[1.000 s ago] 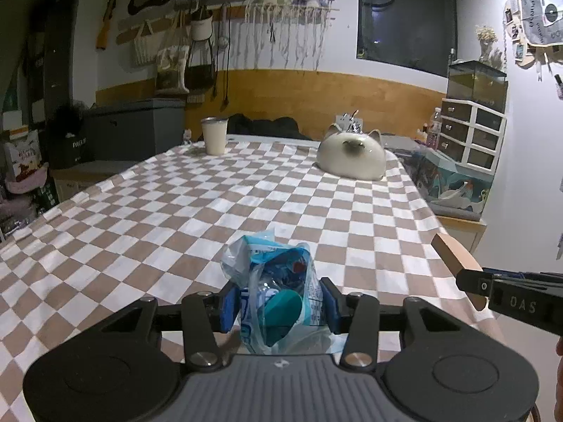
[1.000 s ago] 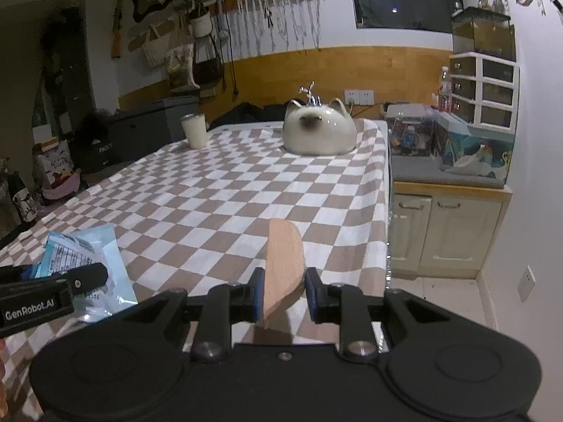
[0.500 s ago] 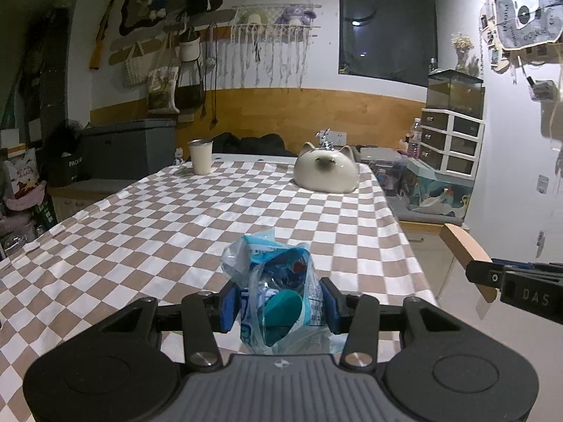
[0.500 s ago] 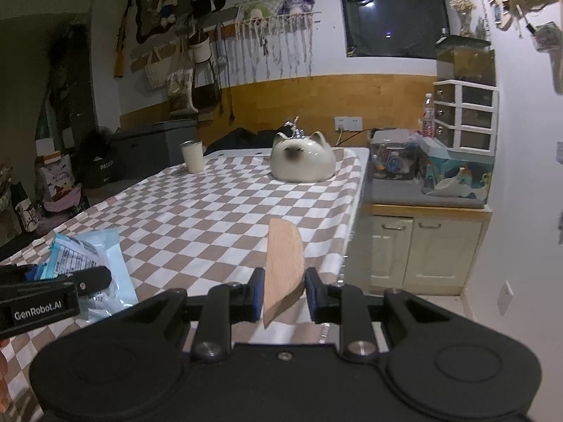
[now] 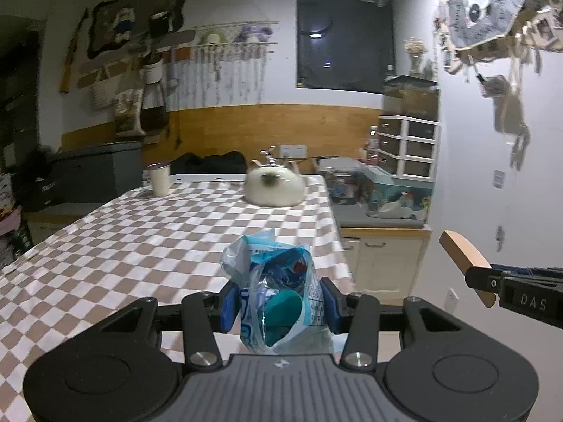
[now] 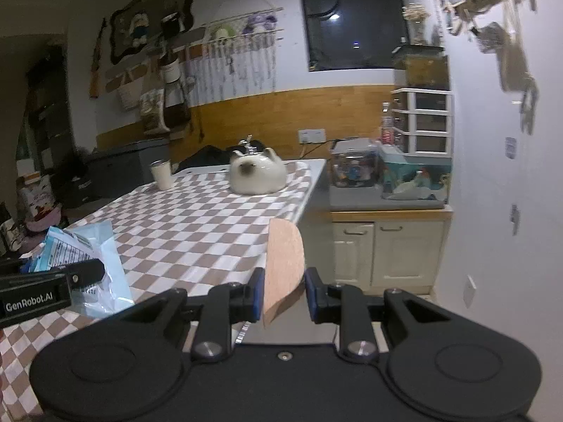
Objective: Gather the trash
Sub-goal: 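Lift the plastic bag and wooden piece and carry them over the trash bin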
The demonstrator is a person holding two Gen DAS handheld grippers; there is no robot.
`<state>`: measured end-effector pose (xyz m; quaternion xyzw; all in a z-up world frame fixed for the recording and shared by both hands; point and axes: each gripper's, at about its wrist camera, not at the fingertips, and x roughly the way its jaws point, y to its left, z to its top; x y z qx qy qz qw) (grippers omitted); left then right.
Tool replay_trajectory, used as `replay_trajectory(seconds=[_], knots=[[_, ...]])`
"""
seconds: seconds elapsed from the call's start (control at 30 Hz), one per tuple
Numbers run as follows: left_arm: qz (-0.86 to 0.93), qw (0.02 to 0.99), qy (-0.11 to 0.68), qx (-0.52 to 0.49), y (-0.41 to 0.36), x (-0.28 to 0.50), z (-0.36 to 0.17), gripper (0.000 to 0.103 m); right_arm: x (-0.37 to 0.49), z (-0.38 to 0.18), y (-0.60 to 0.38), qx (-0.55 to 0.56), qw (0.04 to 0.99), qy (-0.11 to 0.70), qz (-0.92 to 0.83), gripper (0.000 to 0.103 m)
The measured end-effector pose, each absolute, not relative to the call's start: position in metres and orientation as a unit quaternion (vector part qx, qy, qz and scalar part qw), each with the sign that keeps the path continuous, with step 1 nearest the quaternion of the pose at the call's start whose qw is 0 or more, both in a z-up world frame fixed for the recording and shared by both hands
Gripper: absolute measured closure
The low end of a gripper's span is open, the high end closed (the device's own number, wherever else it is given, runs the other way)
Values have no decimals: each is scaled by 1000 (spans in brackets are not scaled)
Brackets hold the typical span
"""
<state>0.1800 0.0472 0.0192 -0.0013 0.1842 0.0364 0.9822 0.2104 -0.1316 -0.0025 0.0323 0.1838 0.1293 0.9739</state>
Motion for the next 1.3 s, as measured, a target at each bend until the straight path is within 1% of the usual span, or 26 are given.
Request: replay_trajectory(seconds=[0.37, 0.67, 0.97, 1.3], knots=[[-26, 981, 191, 15, -27, 189, 11, 55, 191, -9, -207, 49, 978, 184, 82, 78], [-76, 972, 220, 33, -89, 205, -19, 55, 188, -35, -267, 66, 975, 206, 47, 78], [-114, 952, 279, 45, -130, 233, -74, 55, 206, -89, -311, 84, 961, 264, 27, 78], [-134, 915, 376, 53, -149, 281, -157, 55, 247, -170, -323, 89, 924, 370, 30, 78]])
